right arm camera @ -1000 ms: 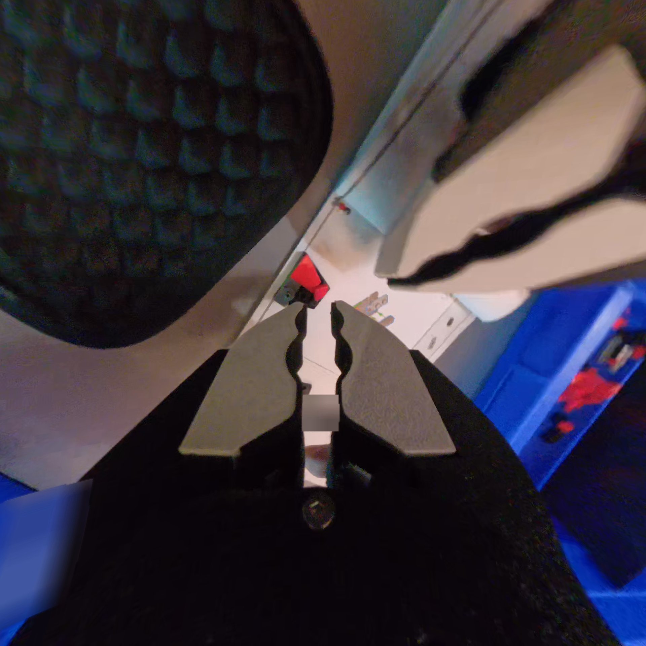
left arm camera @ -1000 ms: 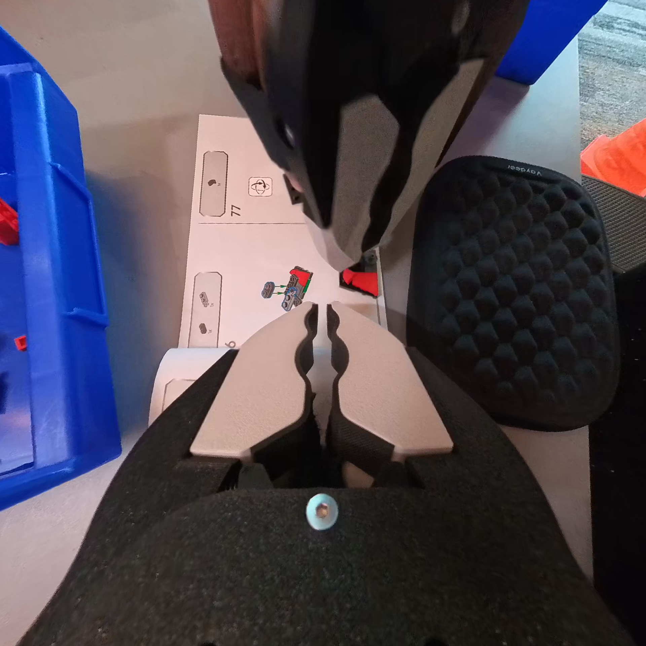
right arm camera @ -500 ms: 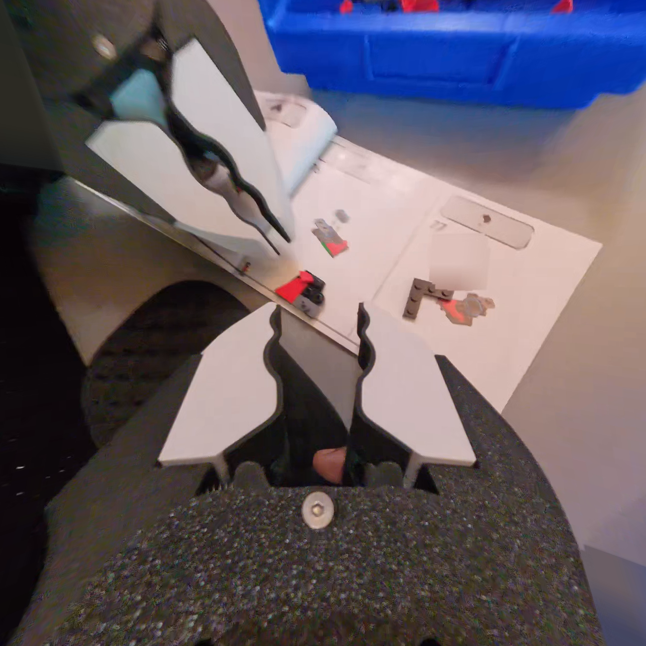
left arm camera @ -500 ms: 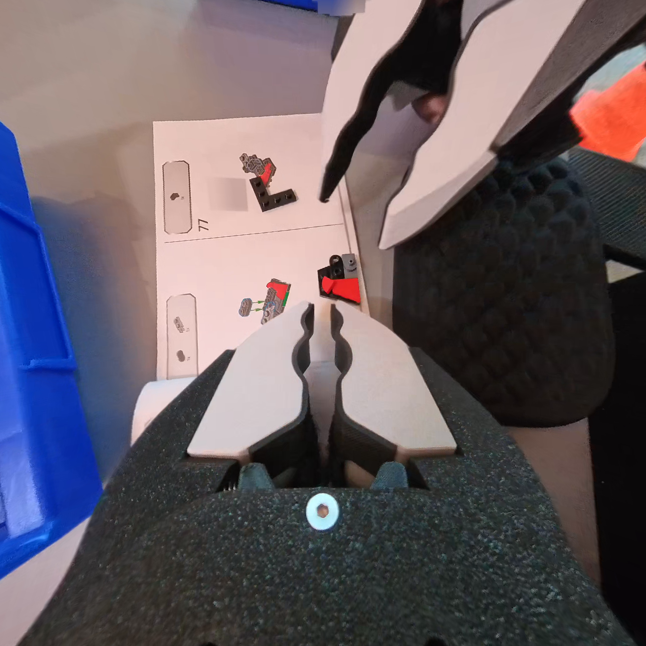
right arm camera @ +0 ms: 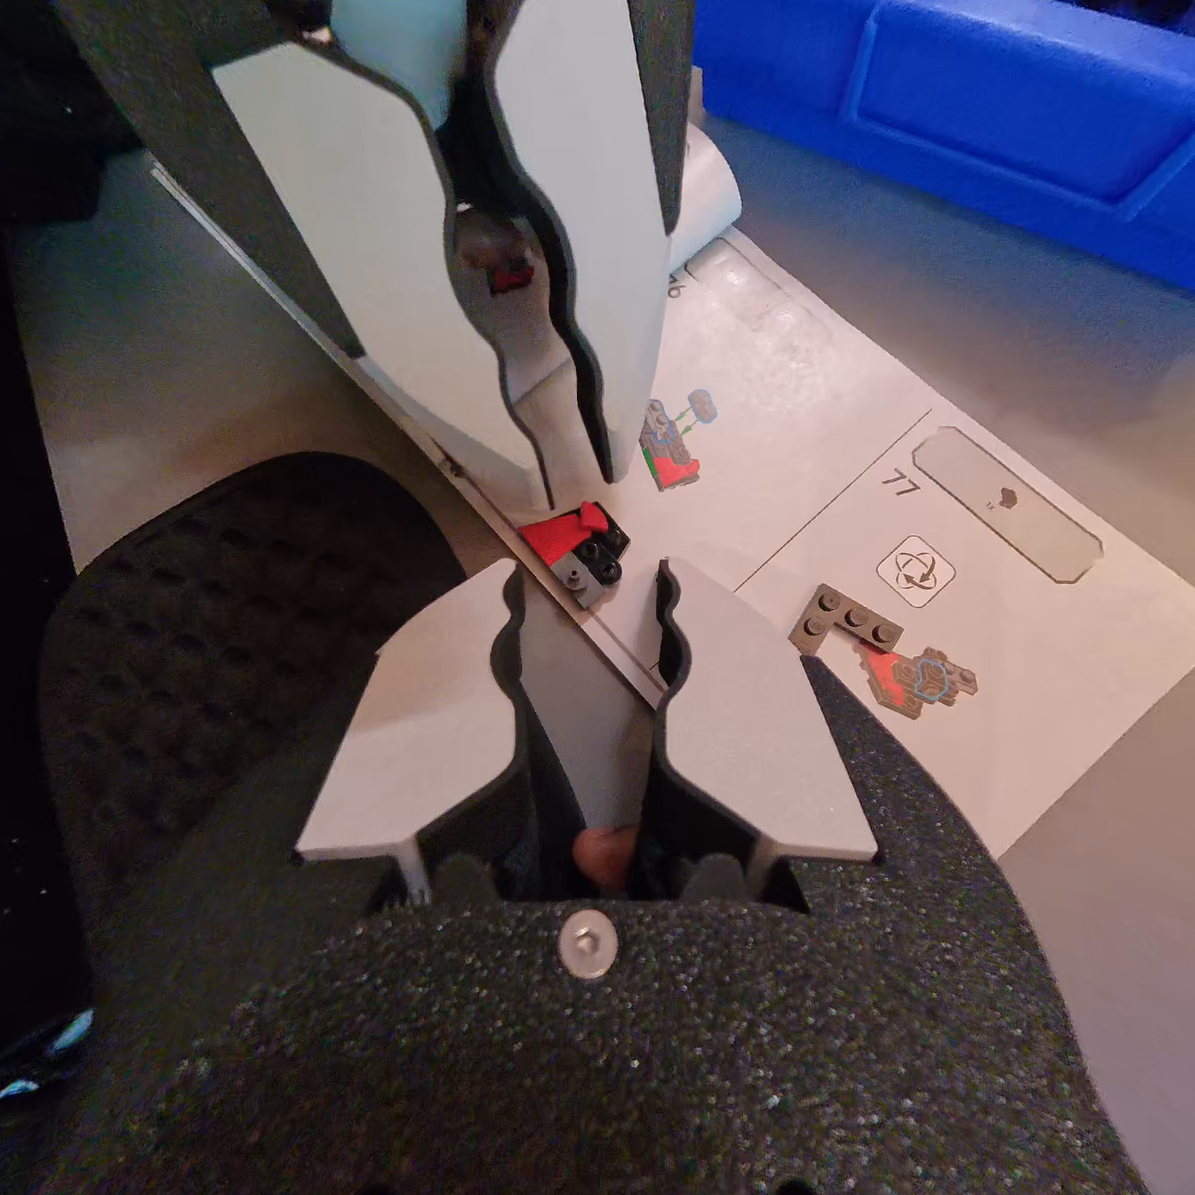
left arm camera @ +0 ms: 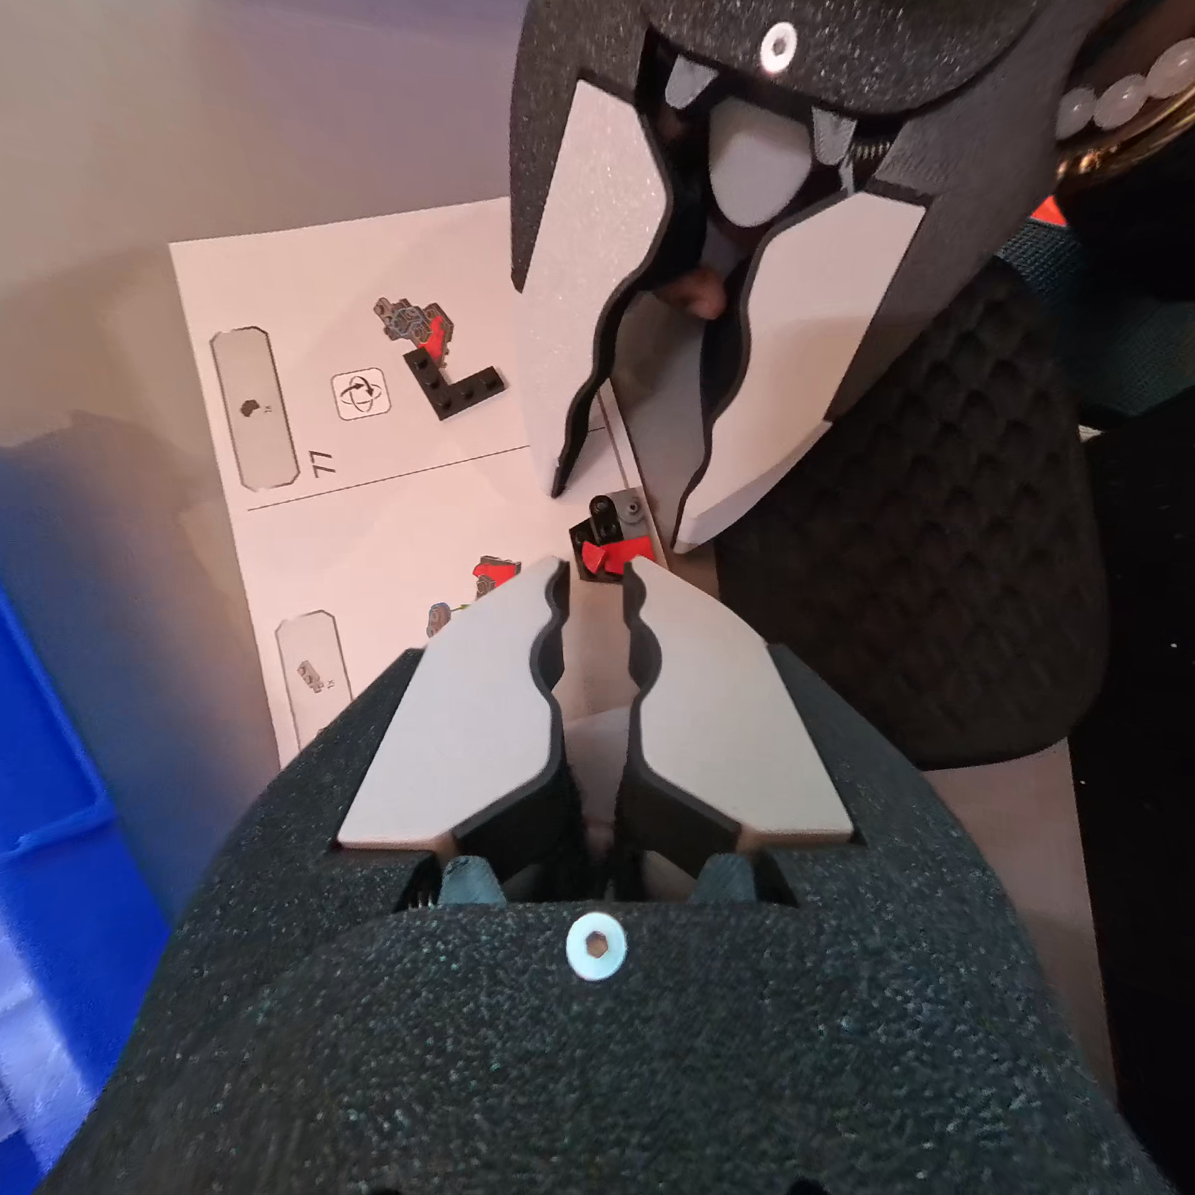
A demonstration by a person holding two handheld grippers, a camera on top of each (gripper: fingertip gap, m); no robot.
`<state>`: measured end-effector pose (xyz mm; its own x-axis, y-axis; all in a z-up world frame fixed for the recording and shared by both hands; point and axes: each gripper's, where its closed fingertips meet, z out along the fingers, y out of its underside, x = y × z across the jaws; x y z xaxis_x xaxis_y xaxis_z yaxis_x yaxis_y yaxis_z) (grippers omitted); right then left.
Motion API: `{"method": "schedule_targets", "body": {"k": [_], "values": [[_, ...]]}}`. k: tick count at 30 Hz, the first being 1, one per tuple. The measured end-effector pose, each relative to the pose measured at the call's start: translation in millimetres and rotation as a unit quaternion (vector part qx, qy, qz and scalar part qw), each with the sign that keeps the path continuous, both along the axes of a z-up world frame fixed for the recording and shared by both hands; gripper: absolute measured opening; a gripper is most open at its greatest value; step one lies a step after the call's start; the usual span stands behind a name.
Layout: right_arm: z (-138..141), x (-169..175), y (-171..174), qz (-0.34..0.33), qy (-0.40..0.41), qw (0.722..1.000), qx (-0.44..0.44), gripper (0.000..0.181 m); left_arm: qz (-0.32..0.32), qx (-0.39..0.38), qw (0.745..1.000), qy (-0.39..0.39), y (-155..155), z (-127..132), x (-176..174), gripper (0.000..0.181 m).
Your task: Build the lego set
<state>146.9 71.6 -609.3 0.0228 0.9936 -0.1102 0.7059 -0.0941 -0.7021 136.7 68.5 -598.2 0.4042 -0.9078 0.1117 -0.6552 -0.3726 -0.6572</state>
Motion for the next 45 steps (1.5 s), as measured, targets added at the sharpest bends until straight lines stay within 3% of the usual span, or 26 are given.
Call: {"method": "schedule_targets", "body": {"k": [6, 22, 27, 34, 45], "values": [[-1.0, -1.1, 0.2, -0.003, 0.000, 1.000, 0.019, 0.039, -0.026, -0.008, 1.000, 0.008, -6.8, -5.8, 4.2, 0.033], [4.8, -2.4, 2.4, -0.025, 0.006, 1.000, 0.005, 0.040, -0.028, -0.015, 0.999, -0.004, -16.5, -8.1, 5.0, 0.033], [10.3, -6.2, 14.7, -0.053, 0.018, 0.998, -0.007, 0.033, -0.025, -0.013, 1.000, -0.010, -16.1, -7.5, 5.4, 0.033], [1.8, -9.7, 15.0, -0.052, -0.010, 0.999, -0.006, 0.033, -0.024, -0.012, 1.000, -0.012, -16.2, -8.9, 5.6, 0.033], [10.5, -11.0, 18.4, -0.055, 0.004, 0.998, -0.020, 0.028, -0.026, -0.009, 1.000, -0.015, -16.2, -7.4, 4.7, 0.033]]}}
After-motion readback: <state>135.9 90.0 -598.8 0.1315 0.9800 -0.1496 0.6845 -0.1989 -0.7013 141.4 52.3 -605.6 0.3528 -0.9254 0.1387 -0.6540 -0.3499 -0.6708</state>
